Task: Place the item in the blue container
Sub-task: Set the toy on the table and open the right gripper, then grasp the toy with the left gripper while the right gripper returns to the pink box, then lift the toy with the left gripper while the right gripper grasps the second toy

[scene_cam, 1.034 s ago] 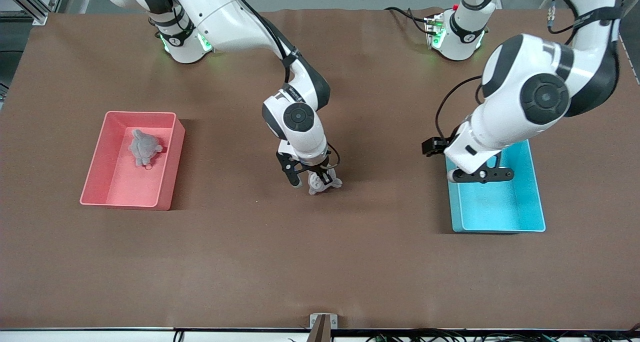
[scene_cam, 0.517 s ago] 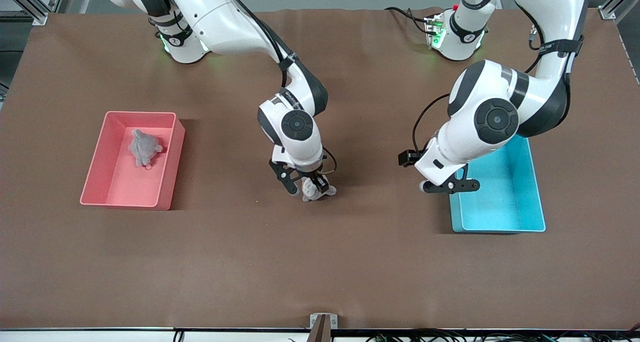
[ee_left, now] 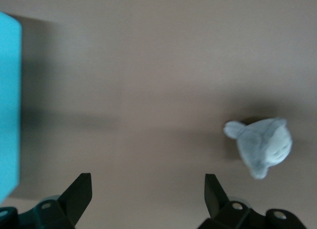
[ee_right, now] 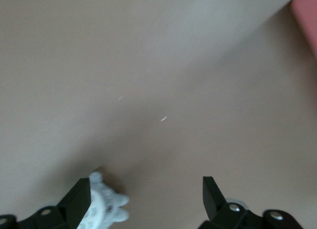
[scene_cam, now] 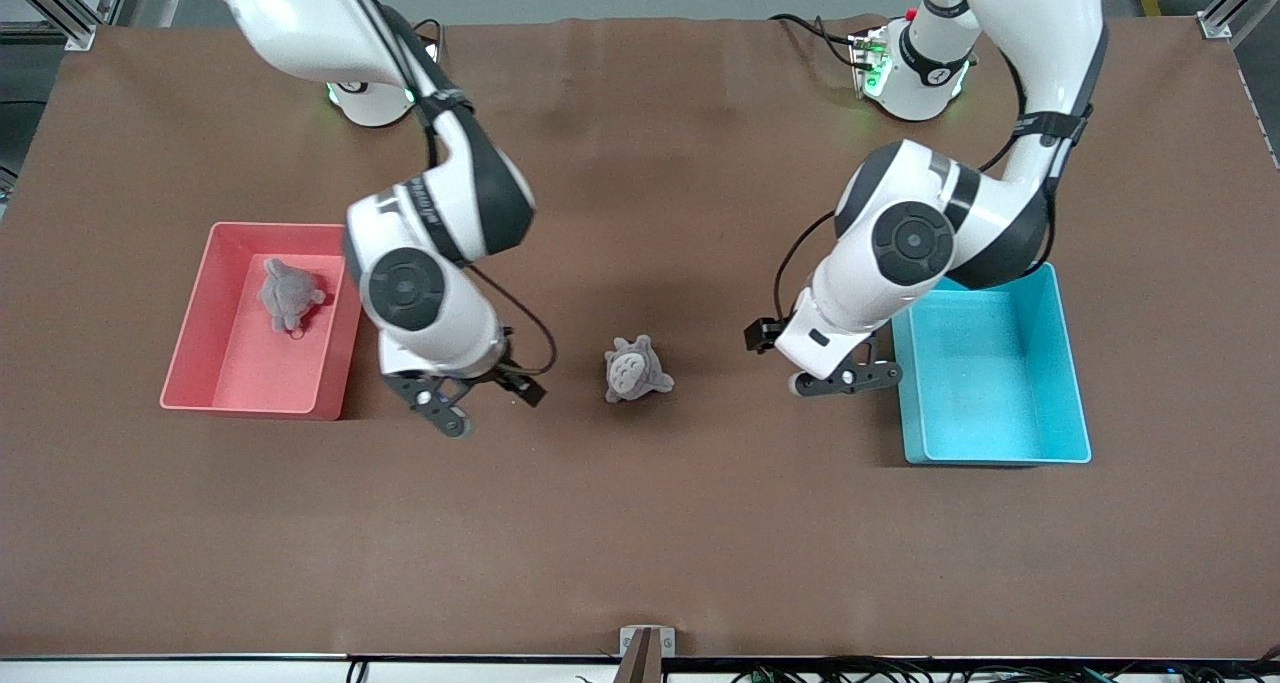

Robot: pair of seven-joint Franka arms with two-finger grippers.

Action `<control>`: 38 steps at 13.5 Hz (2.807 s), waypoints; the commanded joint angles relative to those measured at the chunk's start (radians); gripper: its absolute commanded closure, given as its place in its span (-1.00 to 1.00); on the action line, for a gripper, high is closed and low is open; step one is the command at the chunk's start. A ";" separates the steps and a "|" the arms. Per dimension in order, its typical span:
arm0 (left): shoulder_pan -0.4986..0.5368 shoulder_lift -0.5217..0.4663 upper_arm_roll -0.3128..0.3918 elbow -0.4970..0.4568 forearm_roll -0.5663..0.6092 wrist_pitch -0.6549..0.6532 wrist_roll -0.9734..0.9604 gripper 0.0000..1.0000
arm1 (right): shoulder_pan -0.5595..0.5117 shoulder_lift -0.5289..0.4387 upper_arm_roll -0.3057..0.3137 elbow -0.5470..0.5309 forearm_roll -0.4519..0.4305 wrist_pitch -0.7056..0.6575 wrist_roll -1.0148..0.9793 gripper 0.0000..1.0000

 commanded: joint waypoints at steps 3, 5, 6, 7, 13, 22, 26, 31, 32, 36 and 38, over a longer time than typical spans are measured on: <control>-0.097 0.096 0.002 0.036 -0.007 0.181 -0.181 -0.99 | -0.134 -0.151 0.021 -0.195 -0.014 -0.005 -0.274 -0.95; -0.137 0.139 0.004 0.049 -0.024 0.248 -0.226 -1.00 | -0.185 -0.191 0.021 -0.233 -0.015 -0.012 -0.368 -0.95; -0.164 0.158 0.004 0.049 -0.026 0.292 -0.236 -1.00 | -0.214 -0.215 0.021 -0.264 -0.017 -0.011 -0.428 -0.95; -0.177 0.183 0.004 0.050 -0.026 0.340 -0.250 -0.99 | -0.246 -0.237 0.021 -0.292 -0.028 -0.011 -0.501 -0.95; -0.232 0.283 0.005 0.050 -0.021 0.495 -0.333 -0.99 | -0.410 -0.341 0.021 -0.477 -0.060 0.049 -0.811 -0.95; -0.244 0.376 0.015 0.104 -0.018 0.575 -0.393 -0.99 | -0.616 -0.486 0.021 -0.957 -0.088 0.454 -1.105 -0.95; -0.246 0.386 0.015 0.104 -0.020 0.575 -0.391 -0.99 | -0.632 -0.481 0.022 -1.117 -0.084 0.614 -1.108 -0.95; -0.248 0.393 0.013 0.104 -0.024 0.575 -0.416 -0.46 | -0.632 -0.470 0.024 -1.177 -0.068 0.679 -1.102 -0.95; -0.248 0.393 0.013 0.104 -0.024 0.575 -0.424 -0.25 | -0.632 -0.466 0.025 -1.177 -0.061 0.679 -1.102 -0.95; -0.246 0.383 0.010 0.104 -0.024 0.575 -0.425 0.37 | -0.632 -0.462 0.025 -1.177 -0.060 0.679 -1.102 -0.95; -0.243 0.366 0.012 0.104 -0.015 0.575 -0.425 0.41 | -0.630 -0.461 0.025 -1.177 -0.058 0.679 -1.102 -0.95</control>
